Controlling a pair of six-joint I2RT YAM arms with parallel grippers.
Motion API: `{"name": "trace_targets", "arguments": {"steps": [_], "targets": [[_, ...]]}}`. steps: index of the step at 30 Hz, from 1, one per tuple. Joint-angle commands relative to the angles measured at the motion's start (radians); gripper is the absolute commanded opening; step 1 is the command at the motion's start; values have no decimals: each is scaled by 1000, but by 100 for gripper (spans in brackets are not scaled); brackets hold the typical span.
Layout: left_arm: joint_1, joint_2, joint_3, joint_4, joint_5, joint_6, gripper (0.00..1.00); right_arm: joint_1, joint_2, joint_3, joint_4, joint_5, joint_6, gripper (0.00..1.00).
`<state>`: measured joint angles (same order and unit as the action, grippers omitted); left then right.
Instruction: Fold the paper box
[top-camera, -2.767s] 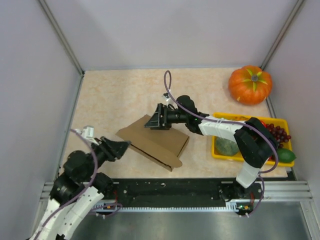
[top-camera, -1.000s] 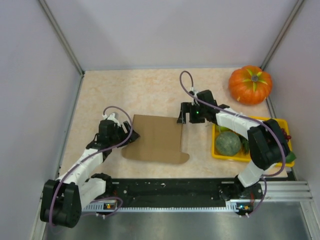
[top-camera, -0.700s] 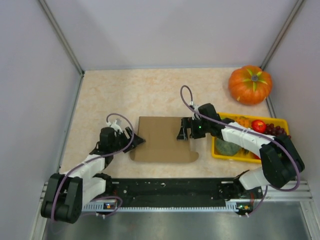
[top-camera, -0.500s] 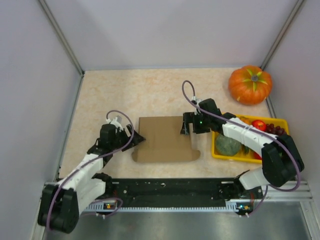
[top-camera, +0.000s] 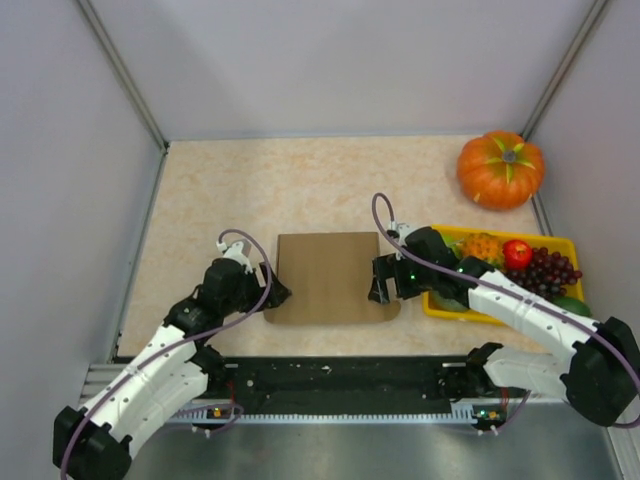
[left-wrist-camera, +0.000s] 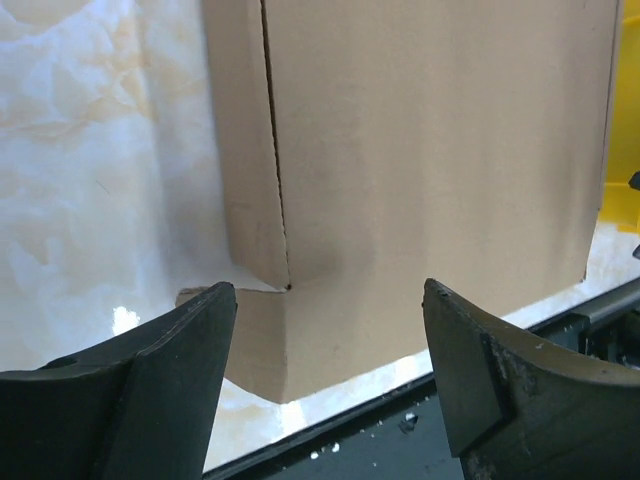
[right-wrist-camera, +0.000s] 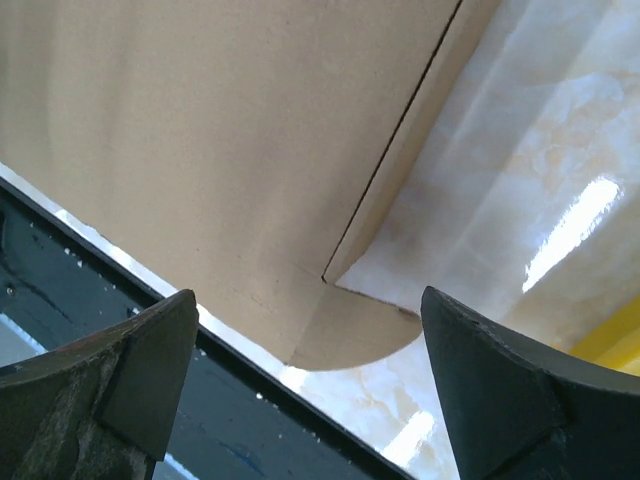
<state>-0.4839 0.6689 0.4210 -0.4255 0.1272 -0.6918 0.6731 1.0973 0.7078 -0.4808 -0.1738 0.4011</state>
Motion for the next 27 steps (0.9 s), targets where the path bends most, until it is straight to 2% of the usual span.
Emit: {"name": "trace_targets", "arguments": {"steps": [1,3,5,7,8,9,10,11,13,14,16,17,18,19,20,21,23,27], "targets": [[-4,-31,-30,115,-70,26,81,3,30,-39,135,-41,-28,93],[1,-34,-73,259,-78,-6,85,2,35,-76,192,-73,-19,94],[2,1,-64,284,-89,8,86,3,47,-90,261,-116,-21,93],[8,66,-15,266,-106,20,84,25,46,-76,231,-72,-47,90],[11,83,8,240,-107,29,83,58,23,-64,196,82,-103,90],[13,87,25,199,-115,31,83,106,12,-30,164,170,-135,94],[13,77,39,188,-121,29,83,214,4,-10,133,277,-165,95],[16,63,38,183,-156,9,84,262,1,7,90,431,-201,96],[45,20,27,166,-158,-30,86,413,13,36,85,515,-238,99],[63,12,24,157,-132,-78,88,478,35,50,71,631,-255,99],[149,14,18,145,-37,-121,89,599,107,79,74,770,-280,99],[190,21,13,149,80,-149,90,725,140,85,103,900,-329,99],[276,38,10,154,153,-158,90,774,176,88,122,960,-364,99],[316,46,2,160,204,-167,89,827,273,90,148,1017,-396,99],[350,54,1,166,245,-181,90,891,323,91,184,1106,-498,98],[396,61,-2,174,305,-186,89,916,382,91,261,1149,-545,98],[424,66,-5,180,325,-196,90,939,545,114,304,1241,-640,96],[476,103,-8,163,374,-230,92,970,699,151,441,1350,-751,84]]}}
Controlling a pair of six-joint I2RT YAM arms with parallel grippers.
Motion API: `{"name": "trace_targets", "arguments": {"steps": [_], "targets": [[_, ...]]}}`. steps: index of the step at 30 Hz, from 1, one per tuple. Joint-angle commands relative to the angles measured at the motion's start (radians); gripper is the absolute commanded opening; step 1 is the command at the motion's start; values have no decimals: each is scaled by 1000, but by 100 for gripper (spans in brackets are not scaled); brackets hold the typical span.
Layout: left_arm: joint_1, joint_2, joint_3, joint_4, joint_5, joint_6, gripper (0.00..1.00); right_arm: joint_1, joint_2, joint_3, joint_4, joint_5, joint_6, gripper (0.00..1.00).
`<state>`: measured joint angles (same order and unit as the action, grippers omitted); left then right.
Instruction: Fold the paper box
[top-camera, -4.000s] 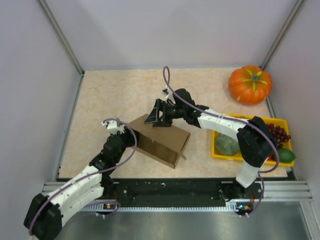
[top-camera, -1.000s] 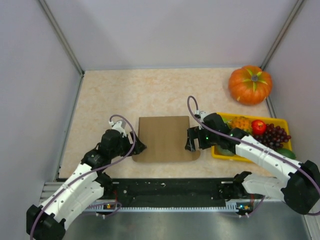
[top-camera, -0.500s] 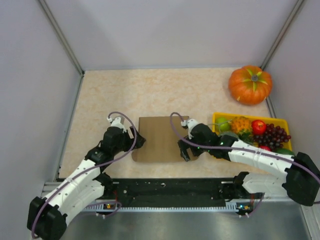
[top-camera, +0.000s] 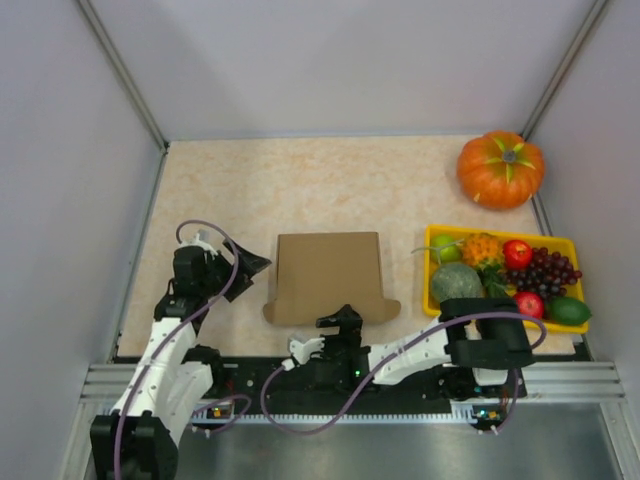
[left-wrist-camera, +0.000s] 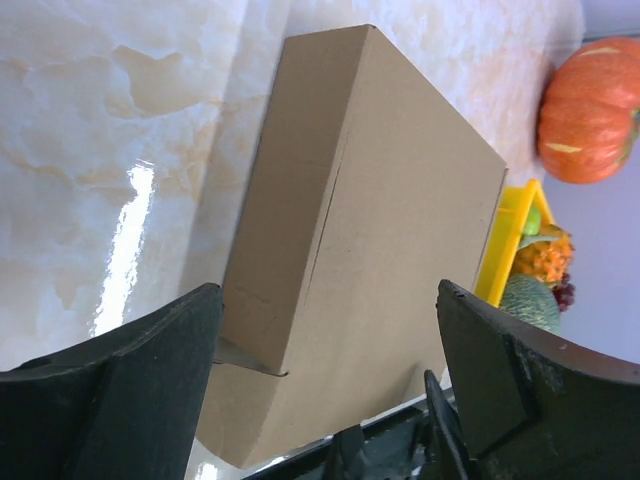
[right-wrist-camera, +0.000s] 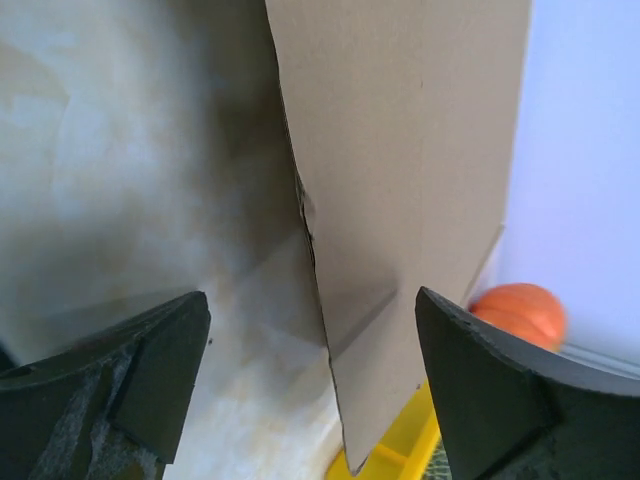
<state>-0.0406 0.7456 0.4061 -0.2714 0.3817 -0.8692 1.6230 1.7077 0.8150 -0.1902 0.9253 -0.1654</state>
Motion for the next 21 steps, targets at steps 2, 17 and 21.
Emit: {"name": "trace_targets", "arguments": {"steps": [2,17,21], "targets": [[68,47,13,-15,138,-59,93,23,98,35,234,274,-209,75],[107,172,-102,208,207,-103,98,-9,23,-82,435,259,-345,0],[108,256,-147,345,317,-102,98,-18,-39,-109,448,230,-348,0]]}}
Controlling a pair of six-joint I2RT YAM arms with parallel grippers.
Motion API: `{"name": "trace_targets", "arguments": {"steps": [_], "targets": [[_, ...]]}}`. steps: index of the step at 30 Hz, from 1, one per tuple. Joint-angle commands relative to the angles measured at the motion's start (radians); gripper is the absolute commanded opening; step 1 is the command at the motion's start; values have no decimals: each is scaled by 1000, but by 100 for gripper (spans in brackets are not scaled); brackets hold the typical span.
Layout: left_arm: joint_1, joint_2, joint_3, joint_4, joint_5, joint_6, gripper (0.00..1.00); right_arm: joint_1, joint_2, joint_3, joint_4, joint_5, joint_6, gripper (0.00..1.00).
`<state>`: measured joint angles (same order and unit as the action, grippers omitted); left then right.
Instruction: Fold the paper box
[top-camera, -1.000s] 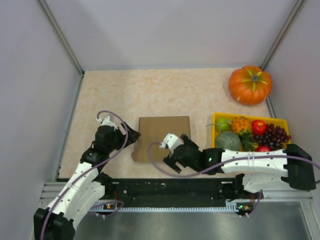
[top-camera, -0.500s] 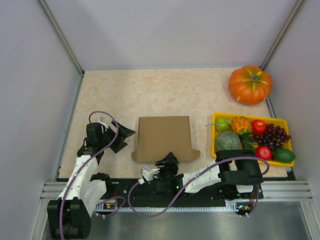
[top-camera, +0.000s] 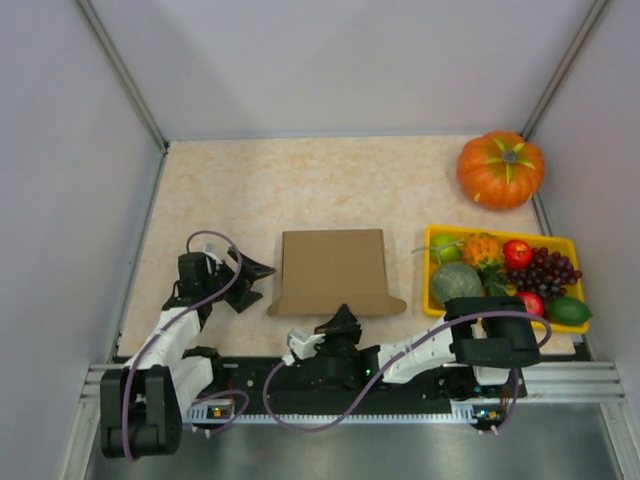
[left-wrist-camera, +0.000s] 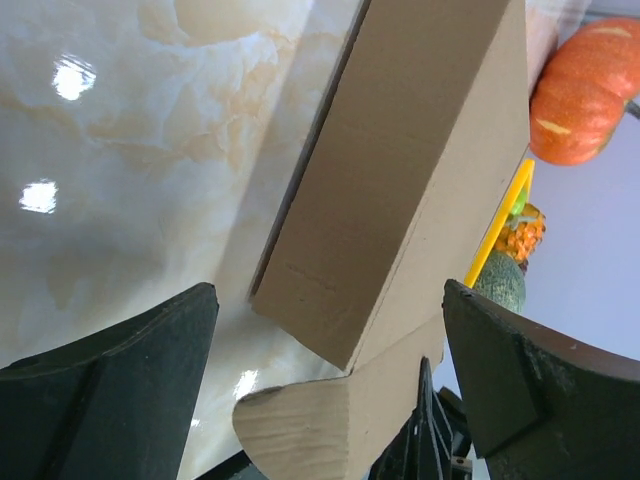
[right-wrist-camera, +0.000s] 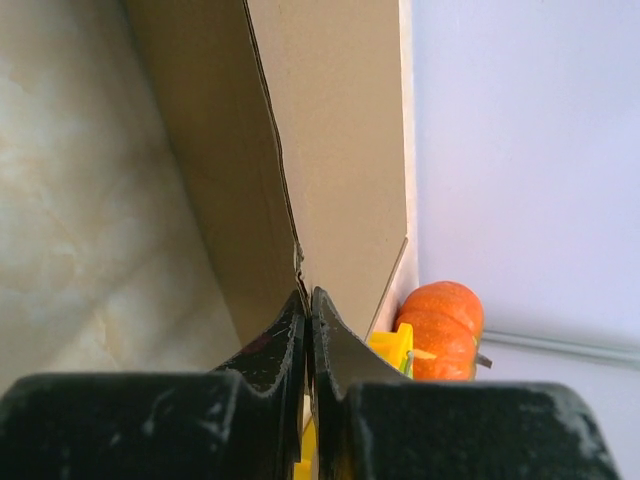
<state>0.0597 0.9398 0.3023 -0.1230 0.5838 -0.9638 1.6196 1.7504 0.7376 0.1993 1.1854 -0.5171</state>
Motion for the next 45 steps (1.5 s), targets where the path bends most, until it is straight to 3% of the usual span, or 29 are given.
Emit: {"name": "trace_targets", "arguments": {"steps": [1,9,13,17,25,31,35,39,41,45], "targets": [[6,83,-49,221,134,-9,98,-17,-97,-38,63,-30,-3,0],[2,238,-146,645,261,-96,98,-32,-251,-72,84,-44,-49,0],[-4,278,-212,950,303,-225,98,-38,-279,-75,84,-58,-60,0],[-3,260,-270,1155,286,-351,98,-40,-287,-75,77,-64,-46,0],[-3,133,-316,1171,231,-406,98,-43,-308,-80,58,-78,-26,0],[-20,91,-190,844,291,-232,98,-44,-350,-83,64,-96,-17,0],[-21,38,-154,607,238,-107,98,-50,-370,-89,66,-90,-21,0],[-57,86,-166,827,287,-202,98,-50,-385,-89,65,-101,-23,0],[-129,141,-154,968,300,-257,98,-49,-384,-87,69,-112,-26,0],[-204,218,-137,1086,281,-317,98,-47,-385,-83,62,-106,-27,0]]}}
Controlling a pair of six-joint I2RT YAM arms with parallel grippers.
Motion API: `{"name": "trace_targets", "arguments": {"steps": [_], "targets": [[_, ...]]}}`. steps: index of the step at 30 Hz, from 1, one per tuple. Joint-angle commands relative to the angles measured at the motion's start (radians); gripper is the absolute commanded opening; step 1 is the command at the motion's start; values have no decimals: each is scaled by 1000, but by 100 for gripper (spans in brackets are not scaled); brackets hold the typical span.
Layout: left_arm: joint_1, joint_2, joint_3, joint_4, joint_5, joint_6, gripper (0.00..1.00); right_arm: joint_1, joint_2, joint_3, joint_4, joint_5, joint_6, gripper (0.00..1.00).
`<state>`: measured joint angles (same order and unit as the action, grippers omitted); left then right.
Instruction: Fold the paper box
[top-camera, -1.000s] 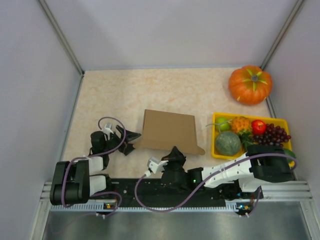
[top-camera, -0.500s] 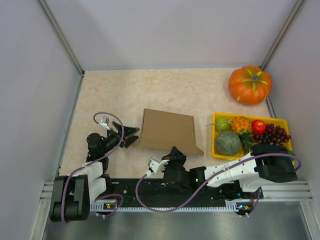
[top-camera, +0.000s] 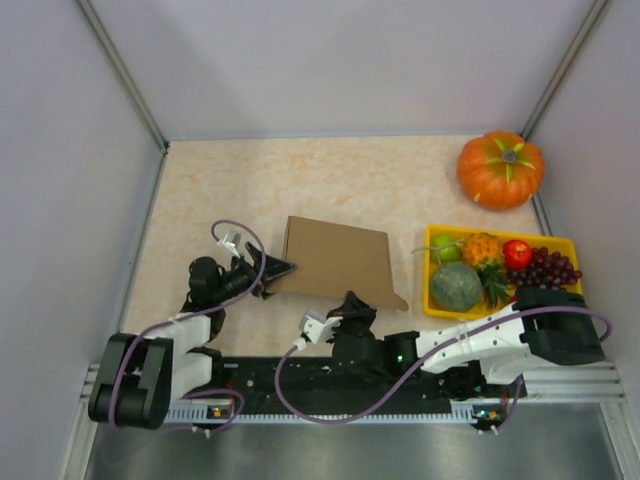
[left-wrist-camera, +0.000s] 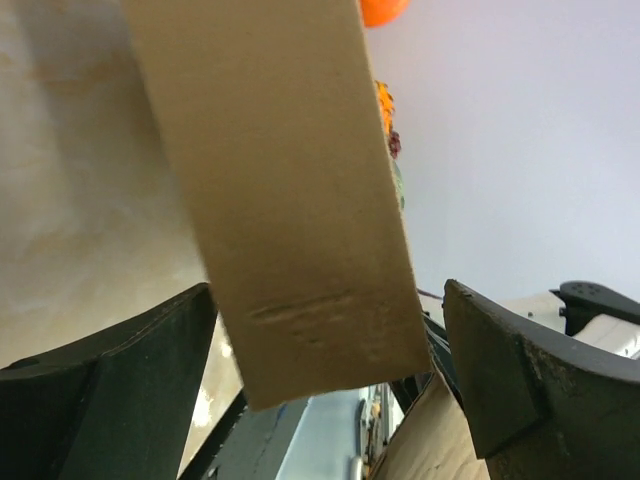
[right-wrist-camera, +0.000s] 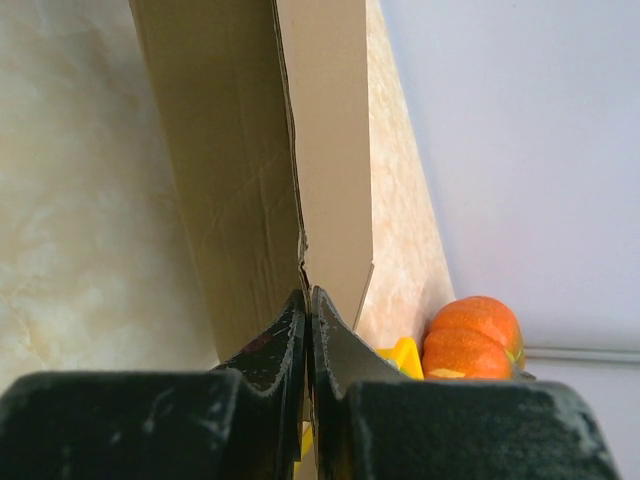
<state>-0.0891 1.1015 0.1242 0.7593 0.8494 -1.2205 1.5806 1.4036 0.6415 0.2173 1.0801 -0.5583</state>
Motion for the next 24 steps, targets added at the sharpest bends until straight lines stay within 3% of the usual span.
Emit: {"name": "trace_targets", "arguments": {"steps": [1,3,5,6,7,10,12,13,16,24], "targets": [[-70,79,41,225,13,-80,98,-10,-43,15,40,0,23,0],[-74,95,28,273,5,-100,93,-10,-49,15,30,-3,31,0],[-70,87,11,270,-9,-123,82,-8,-54,23,-8,-14,50,0],[-70,78,8,258,-12,-137,78,-10,-55,30,-50,-50,93,6],[-69,55,8,235,-12,-145,68,-10,-58,49,-120,-77,121,25],[-64,-24,14,42,-16,-154,44,-39,-98,104,-319,-265,257,63],[-60,-78,26,-128,-18,-143,38,-89,-141,125,-367,-392,320,88],[-58,-135,29,-176,-30,-143,38,-112,-153,138,-440,-451,337,92],[-54,-239,34,-345,-52,-192,43,-137,-178,155,-446,-474,336,99],[-44,-443,31,-670,-76,-453,44,-131,-65,285,-478,-433,274,99]]}}
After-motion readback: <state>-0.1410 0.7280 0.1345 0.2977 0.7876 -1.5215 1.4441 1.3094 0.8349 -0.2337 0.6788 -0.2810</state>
